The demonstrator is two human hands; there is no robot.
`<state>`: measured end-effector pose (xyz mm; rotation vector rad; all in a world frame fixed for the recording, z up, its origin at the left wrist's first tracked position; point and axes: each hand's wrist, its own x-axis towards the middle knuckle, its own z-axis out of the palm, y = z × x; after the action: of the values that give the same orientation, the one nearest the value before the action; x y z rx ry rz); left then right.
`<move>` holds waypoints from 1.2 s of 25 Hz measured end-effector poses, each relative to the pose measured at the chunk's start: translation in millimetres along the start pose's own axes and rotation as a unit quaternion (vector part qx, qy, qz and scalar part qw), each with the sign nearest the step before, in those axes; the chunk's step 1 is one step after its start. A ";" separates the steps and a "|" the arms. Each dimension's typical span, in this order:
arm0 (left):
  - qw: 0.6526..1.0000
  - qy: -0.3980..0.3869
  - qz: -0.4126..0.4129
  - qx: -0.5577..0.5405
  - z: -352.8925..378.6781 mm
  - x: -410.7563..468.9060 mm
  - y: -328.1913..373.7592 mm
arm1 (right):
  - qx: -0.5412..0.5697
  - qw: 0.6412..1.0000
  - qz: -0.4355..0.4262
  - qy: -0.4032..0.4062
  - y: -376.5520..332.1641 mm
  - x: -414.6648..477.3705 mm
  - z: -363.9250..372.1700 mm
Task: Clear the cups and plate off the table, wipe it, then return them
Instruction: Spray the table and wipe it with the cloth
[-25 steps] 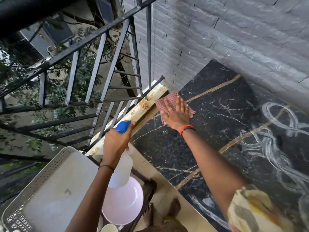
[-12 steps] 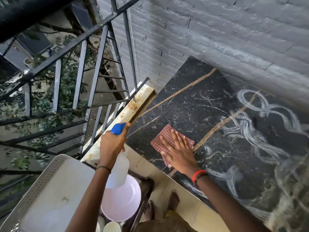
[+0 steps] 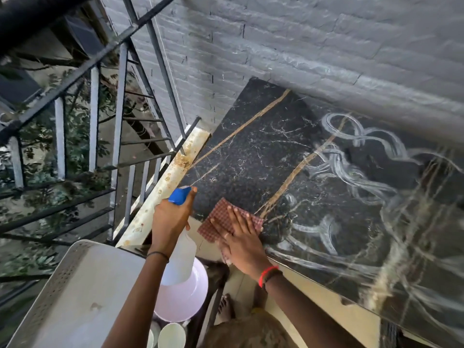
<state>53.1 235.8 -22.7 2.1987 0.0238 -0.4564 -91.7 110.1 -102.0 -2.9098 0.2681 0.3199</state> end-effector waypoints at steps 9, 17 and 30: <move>0.991 -0.096 0.051 0.072 46.1 -42.7 16.8 | -0.006 0.981 0.192 0.013 98.6 -173.8 27.5; 0.983 -0.151 0.073 0.081 107.4 -96.8 34.5 | 0.038 0.939 0.341 0.031 131.4 -192.5 17.5; 0.965 -0.077 0.159 0.195 171.2 -165.2 88.0 | 0.091 0.941 0.318 0.077 130.6 -196.1 17.0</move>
<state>-139.5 72.8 3.6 2.4804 -0.5369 -0.4767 -309.5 18.8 -96.2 -2.5859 1.2000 0.1450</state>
